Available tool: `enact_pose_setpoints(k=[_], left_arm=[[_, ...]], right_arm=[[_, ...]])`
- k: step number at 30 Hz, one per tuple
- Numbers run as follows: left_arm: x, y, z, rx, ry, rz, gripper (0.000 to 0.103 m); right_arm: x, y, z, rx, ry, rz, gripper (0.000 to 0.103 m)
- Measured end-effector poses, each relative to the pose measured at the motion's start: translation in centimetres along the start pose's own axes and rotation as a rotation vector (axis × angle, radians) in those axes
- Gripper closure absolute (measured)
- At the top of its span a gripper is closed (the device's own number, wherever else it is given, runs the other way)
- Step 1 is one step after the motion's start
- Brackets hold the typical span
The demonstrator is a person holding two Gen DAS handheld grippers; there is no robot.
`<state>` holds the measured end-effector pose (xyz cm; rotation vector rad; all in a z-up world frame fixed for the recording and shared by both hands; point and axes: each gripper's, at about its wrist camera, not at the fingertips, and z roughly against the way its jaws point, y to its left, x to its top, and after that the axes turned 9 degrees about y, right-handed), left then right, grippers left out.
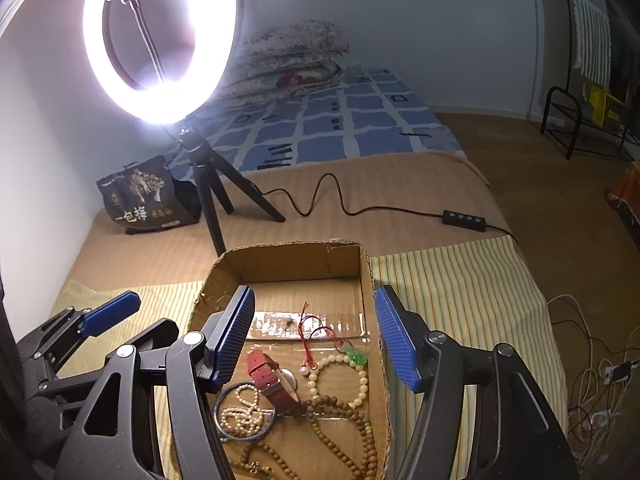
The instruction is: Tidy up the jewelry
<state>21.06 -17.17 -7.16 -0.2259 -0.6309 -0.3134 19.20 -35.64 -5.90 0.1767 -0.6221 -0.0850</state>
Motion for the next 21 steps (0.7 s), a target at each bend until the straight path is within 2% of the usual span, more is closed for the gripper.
enact_pose_setpoints(k=[7,11,17,21], left_arm=[[-0.7,-0.3,2.6,0.002,-0.022,-0.009,0.047],[-1.3,-0.4,4.4,0.001,-0.044,-0.008,0.039],[-2.5,-0.5,7.3,0.016,-0.084,-0.023,0.039],[-3.3,-0.5,9.0,0.011,-0.105,-0.014,0.039]], right_arm=[[-0.4,0.6,2.3,-0.015,-0.031,0.018,0.039],[-1.0,1.1,3.9,-0.036,-0.049,0.039,0.035],[-2.4,2.0,6.7,-0.082,-0.084,0.084,0.033],[-3.4,2.2,8.6,-0.096,-0.121,0.090,0.026]])
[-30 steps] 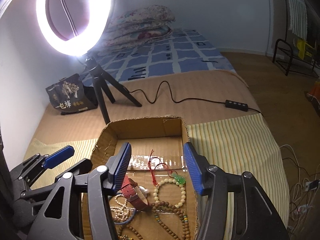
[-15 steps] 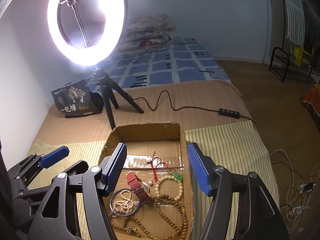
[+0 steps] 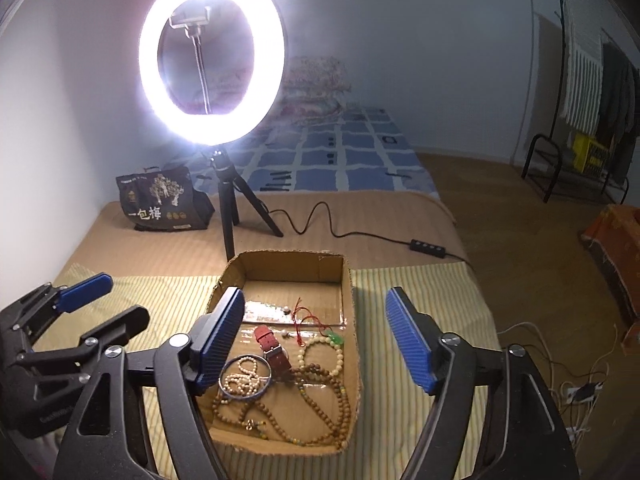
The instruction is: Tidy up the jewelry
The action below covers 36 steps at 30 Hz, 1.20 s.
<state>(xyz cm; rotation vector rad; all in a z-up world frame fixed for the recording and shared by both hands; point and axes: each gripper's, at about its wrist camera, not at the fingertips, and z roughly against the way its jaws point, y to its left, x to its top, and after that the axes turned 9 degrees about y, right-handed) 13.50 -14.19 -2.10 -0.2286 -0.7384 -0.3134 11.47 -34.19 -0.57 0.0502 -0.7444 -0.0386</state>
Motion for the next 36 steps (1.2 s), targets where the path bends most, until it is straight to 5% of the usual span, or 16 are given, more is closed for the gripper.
enact_pose_setpoints(k=[16,36], left_arm=[[-3.9,0.1,4.8,0.022,-0.024,-0.009,0.029],[-6.1,-0.2,6.7,0.083,-0.030,-0.047,0.002]], right_arm=[[-3.6,0.9,5.7,-0.005,-0.099,0.031,0.024],[-7.0,1.5,6.6,-0.038,-0.095,0.052,0.022]])
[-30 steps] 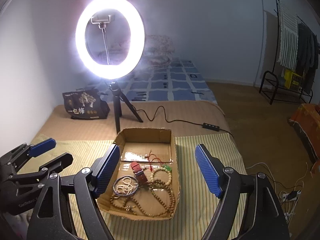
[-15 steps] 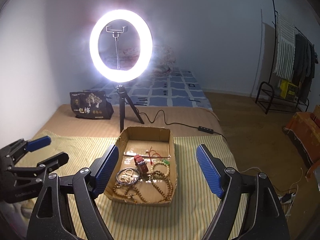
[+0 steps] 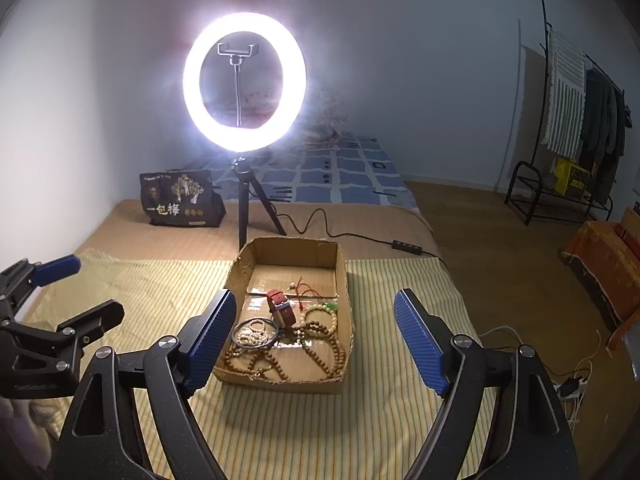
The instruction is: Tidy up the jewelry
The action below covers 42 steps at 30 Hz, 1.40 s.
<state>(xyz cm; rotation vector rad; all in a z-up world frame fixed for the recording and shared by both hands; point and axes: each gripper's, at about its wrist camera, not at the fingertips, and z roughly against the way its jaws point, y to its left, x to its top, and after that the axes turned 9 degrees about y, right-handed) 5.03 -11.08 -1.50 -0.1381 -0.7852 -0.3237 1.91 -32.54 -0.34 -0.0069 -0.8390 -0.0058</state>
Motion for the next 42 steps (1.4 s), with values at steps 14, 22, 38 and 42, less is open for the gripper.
enact_pose_setpoints(k=[14,22,38,42], left_arm=[[-0.11,0.12,-0.12,0.020,0.003,0.005,0.002],[-0.08,0.20,-0.13,0.019,0.005,0.007,0.002],[-0.05,0.22,-0.13,0.019,0.005,0.006,0.002],[-0.03,0.20,-0.15,0.021,0.005,0.006,0.002]], right_arm=[[-0.22,0.07,-0.26,-0.008,0.005,0.008,0.022],[-0.27,0.05,-0.45,-0.004,0.009,0.009,0.022],[-0.40,0.12,-0.45,-0.001,0.013,0.014,0.022],[-0.39,0.19,-0.47,0.000,0.015,0.016,0.022]])
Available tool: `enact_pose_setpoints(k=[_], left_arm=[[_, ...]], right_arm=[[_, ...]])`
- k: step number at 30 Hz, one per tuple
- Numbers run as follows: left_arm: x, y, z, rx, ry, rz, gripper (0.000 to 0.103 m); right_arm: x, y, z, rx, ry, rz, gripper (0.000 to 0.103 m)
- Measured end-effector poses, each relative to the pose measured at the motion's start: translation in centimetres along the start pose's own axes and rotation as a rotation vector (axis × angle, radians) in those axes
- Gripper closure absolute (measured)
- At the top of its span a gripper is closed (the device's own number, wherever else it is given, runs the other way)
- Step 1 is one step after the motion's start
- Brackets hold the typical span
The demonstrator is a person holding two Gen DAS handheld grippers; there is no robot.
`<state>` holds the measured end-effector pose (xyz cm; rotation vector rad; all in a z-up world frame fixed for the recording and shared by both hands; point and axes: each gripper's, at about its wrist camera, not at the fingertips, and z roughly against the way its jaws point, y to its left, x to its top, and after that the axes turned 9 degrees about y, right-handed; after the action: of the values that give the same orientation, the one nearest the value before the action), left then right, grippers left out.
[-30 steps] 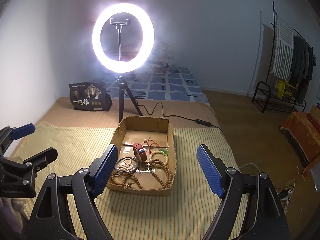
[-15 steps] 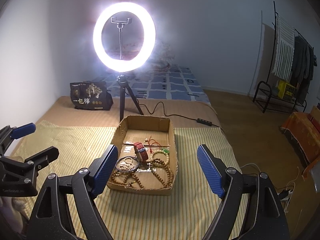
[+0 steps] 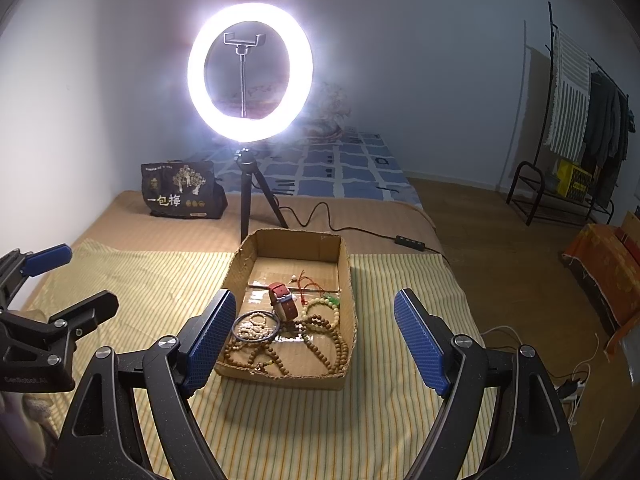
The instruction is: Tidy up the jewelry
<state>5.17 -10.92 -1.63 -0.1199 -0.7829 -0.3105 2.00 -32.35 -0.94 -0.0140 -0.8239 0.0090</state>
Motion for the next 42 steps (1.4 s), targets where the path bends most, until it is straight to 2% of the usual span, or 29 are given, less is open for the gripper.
enact_pose_setpoints(k=[42], left_arm=[[-0.20,0.05,-0.15,-0.001,0.009,0.016,0.002]], right_arm=[[-0.09,0.52,-0.29,0.003,0.016,0.017,0.022]])
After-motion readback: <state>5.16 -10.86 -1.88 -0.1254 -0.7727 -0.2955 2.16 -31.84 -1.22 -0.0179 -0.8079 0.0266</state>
